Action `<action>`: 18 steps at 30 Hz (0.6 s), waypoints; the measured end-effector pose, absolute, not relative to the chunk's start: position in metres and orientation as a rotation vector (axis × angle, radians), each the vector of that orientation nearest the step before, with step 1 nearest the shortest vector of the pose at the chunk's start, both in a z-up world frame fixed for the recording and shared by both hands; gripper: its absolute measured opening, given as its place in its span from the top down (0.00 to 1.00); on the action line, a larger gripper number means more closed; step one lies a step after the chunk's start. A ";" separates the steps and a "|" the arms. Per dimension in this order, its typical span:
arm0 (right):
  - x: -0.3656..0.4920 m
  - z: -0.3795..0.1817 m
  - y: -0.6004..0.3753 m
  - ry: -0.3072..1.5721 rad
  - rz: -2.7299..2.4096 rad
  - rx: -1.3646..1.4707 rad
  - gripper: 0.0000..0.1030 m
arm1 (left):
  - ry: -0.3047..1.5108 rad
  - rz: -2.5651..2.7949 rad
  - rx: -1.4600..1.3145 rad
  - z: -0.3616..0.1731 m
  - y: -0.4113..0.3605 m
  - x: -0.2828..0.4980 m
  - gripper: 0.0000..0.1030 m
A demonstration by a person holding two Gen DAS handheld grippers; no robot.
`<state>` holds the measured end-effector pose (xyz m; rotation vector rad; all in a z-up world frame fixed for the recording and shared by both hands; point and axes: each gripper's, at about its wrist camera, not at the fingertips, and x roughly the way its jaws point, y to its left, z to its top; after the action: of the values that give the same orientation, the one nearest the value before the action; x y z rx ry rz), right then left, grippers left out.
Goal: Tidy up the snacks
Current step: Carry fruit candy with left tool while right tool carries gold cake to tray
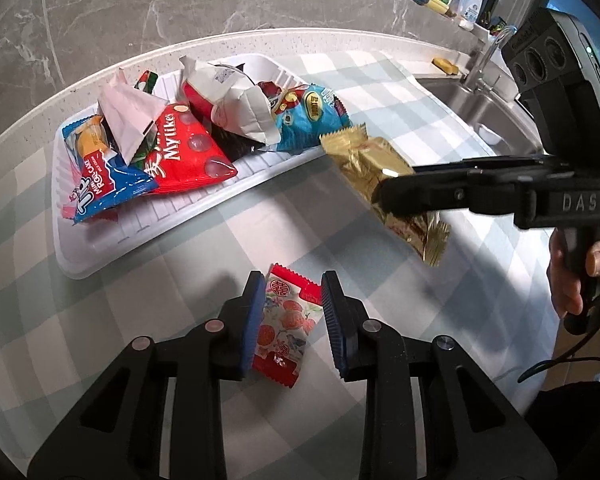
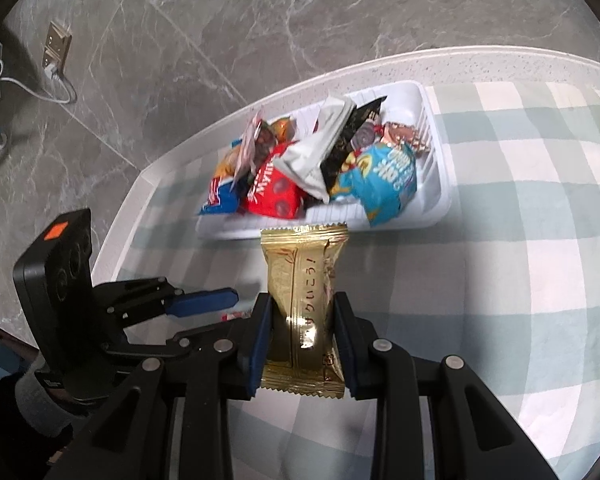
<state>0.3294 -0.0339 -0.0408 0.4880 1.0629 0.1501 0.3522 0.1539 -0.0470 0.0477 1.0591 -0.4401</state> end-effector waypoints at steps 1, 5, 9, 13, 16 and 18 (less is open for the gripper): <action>0.330 -0.040 -0.035 1.061 0.151 0.493 0.68 | 1.062 -0.441 0.049 -0.047 0.154 0.352 0.73; 0.330 -0.041 -0.036 1.066 0.147 0.476 0.68 | 1.069 -0.439 0.070 -0.053 0.152 0.350 0.73; 0.328 -0.047 -0.032 1.084 0.144 0.456 0.68 | 1.095 -0.452 0.124 -0.063 0.145 0.345 0.66; 0.327 -0.054 -0.028 1.098 0.145 0.447 0.68 | 1.110 -0.462 0.144 -0.071 0.143 0.343 0.41; 0.325 -0.057 -0.026 1.106 0.144 0.439 0.68 | 1.118 -0.453 0.192 -0.078 0.139 0.342 0.41; 0.325 -0.059 -0.026 1.109 0.145 0.439 0.68 | 1.130 -0.446 0.209 -0.083 0.137 0.343 0.41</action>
<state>0.3245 -0.0258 -0.0592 0.4394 1.1090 0.1445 0.3427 0.1373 -0.0835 0.2092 1.1304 -0.4457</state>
